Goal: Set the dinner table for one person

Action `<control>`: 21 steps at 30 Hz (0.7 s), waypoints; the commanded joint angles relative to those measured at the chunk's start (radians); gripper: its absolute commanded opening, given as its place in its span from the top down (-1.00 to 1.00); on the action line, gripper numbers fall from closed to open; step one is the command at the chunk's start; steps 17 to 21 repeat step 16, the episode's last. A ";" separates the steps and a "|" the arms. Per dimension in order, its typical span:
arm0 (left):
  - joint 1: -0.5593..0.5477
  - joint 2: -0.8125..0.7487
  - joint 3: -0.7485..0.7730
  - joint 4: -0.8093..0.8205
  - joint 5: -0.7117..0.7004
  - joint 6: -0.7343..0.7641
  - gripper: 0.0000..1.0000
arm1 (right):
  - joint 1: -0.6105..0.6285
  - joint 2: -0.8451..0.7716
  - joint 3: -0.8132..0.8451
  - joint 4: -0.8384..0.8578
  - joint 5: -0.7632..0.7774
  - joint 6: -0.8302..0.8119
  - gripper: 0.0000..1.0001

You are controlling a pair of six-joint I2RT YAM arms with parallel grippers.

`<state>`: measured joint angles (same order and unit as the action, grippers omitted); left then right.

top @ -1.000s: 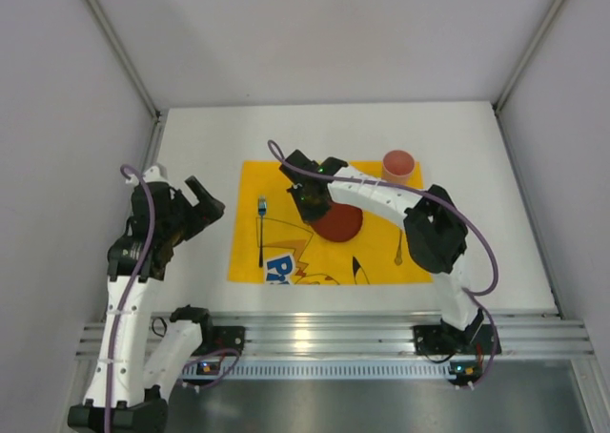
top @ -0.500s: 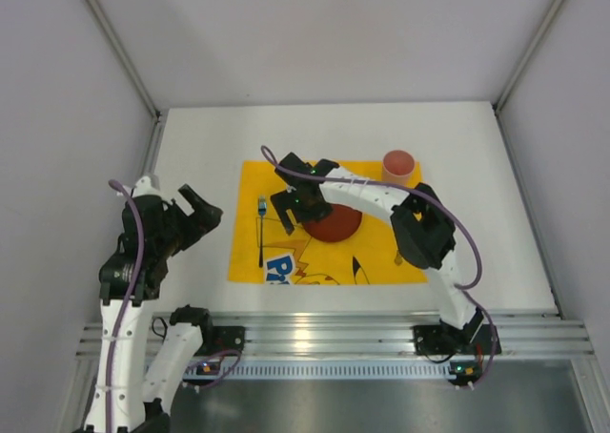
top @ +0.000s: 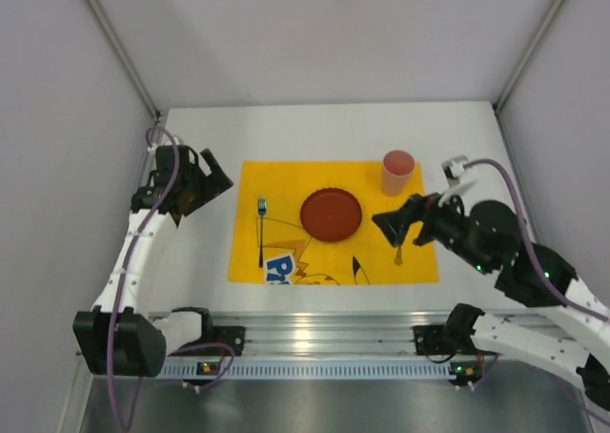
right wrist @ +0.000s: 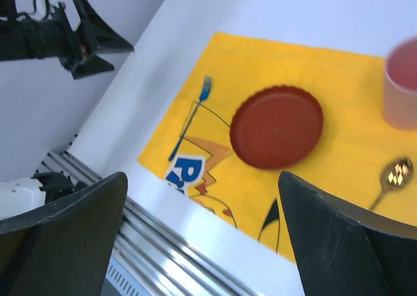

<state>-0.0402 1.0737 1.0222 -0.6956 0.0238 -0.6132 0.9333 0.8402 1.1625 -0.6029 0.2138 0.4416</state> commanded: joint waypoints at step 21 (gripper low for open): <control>0.002 0.332 0.296 0.314 -0.050 0.159 -0.97 | 0.010 -0.630 -0.325 -0.402 0.236 0.445 -1.00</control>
